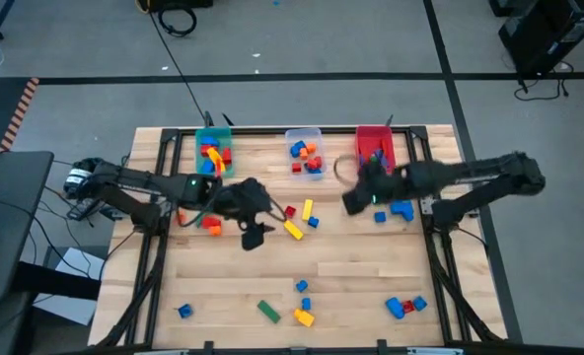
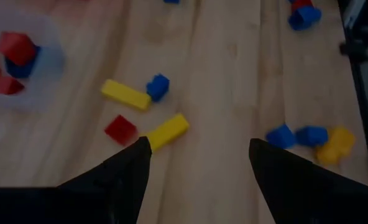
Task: Sort blocks by size
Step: Put the pink block into the red bin, then put the blue 4 stud game piece into the transparent bin
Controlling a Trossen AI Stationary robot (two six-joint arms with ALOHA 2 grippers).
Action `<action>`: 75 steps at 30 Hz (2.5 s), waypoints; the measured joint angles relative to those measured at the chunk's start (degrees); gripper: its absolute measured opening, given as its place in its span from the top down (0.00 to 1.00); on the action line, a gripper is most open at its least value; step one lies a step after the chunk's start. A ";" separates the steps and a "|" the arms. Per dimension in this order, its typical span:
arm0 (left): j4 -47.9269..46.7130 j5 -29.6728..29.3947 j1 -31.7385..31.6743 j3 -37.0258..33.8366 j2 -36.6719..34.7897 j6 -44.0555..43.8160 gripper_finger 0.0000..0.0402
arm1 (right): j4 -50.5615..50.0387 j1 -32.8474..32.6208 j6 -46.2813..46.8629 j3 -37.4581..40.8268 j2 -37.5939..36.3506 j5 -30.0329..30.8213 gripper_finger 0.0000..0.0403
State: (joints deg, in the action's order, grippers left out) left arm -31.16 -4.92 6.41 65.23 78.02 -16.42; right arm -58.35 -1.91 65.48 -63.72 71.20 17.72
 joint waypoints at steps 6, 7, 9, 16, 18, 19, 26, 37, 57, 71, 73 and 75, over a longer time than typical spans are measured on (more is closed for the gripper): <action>2.99 0.08 -3.70 0.00 0.00 1.02 0.30 | 0.95 18.32 -18.18 -0.02 -0.46 -1.07 0.69; 3.28 0.08 -4.08 0.00 0.00 1.02 0.30 | 1.44 21.54 -21.60 -0.02 0.03 -1.83 0.69; 3.42 0.10 -4.76 0.00 0.00 1.02 0.30 | 2.64 28.09 -27.98 -0.02 1.82 -3.78 0.69; 3.20 0.08 -5.39 0.00 0.00 0.19 0.30 | 8.13 46.75 -41.02 -0.02 12.51 -10.55 0.69; 2.38 0.10 -5.32 0.00 0.00 -0.71 0.30 | 9.30 49.69 -43.04 -0.02 15.59 -11.91 0.69; 2.29 0.10 -5.17 0.00 0.00 -0.77 0.30 | 9.65 50.76 -43.96 -0.02 17.16 -12.46 0.69; 1.06 0.09 -3.76 0.00 -0.02 -2.02 0.30 | 9.88 52.68 -48.06 -0.02 24.30 -13.29 0.66; -1.21 1.70 -3.36 0.00 -0.99 -1.05 0.30 | 9.32 51.84 -47.65 -0.04 20.88 -13.35 0.48; 10.62 -3.40 1.94 -19.29 -21.91 -9.28 0.30 | 10.80 11.89 -26.51 -0.08 5.51 -8.35 0.47; 11.12 -2.37 3.81 -19.71 -22.21 -12.29 0.30 | 23.98 2.63 -36.58 -0.09 21.36 -10.27 0.47; 11.15 -2.26 4.19 -19.71 -22.21 -12.38 0.30 | 24.34 2.36 -36.56 -0.07 23.37 -10.38 0.46; 11.15 -2.26 4.65 -19.71 -22.21 -12.38 0.30 | 25.13 2.15 -36.56 -0.07 25.03 -11.64 0.46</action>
State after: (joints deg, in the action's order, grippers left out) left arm -20.01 -7.18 11.06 45.52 55.81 -28.80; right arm -33.21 0.23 28.93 -63.79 96.24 6.07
